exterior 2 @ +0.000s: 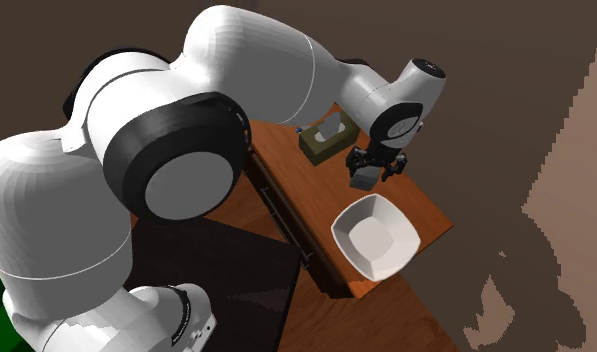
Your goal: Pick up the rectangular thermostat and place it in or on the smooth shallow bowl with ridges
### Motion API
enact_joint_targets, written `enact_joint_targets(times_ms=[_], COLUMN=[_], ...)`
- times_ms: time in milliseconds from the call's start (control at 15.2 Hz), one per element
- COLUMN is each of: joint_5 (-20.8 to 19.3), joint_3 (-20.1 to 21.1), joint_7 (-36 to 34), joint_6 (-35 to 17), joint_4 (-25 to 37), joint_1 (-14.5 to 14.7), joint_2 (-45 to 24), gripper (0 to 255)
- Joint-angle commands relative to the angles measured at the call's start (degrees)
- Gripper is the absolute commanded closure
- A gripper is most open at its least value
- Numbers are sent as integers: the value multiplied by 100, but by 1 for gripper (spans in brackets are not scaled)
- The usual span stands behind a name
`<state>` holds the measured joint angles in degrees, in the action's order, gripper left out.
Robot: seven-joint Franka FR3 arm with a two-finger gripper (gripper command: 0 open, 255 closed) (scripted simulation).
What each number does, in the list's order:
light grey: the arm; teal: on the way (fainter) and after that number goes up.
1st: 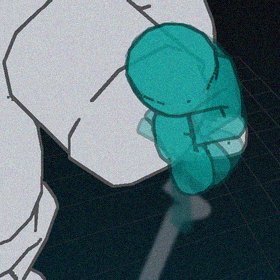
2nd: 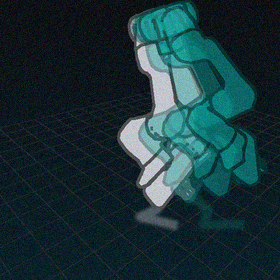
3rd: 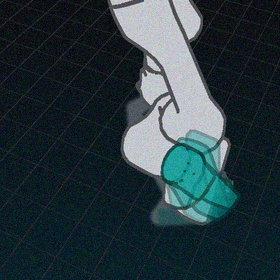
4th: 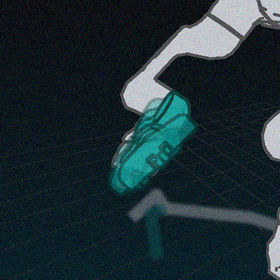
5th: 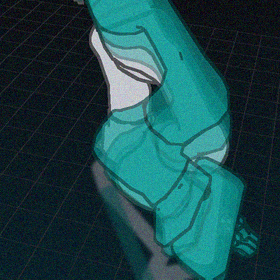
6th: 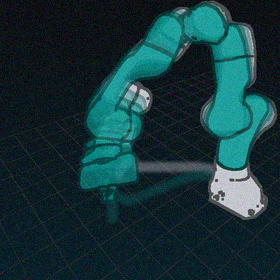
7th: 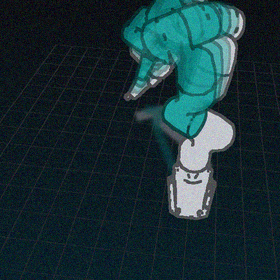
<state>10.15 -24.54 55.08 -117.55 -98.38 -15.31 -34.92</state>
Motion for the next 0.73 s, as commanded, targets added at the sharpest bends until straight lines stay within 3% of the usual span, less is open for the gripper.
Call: enact_joint_targets(times_ms=[0,66,132,660], joint_5=[1,0,0,1], joint_3=[0,0,0,1], joint_7=[0,0,0,2], joint_6=[-2,-1,-1,9], joint_4=[0,0,0,17], joint_1=[0,0,0,-5], joint_2=[-1,-1,-1,-9], gripper=[0,0,255,255])
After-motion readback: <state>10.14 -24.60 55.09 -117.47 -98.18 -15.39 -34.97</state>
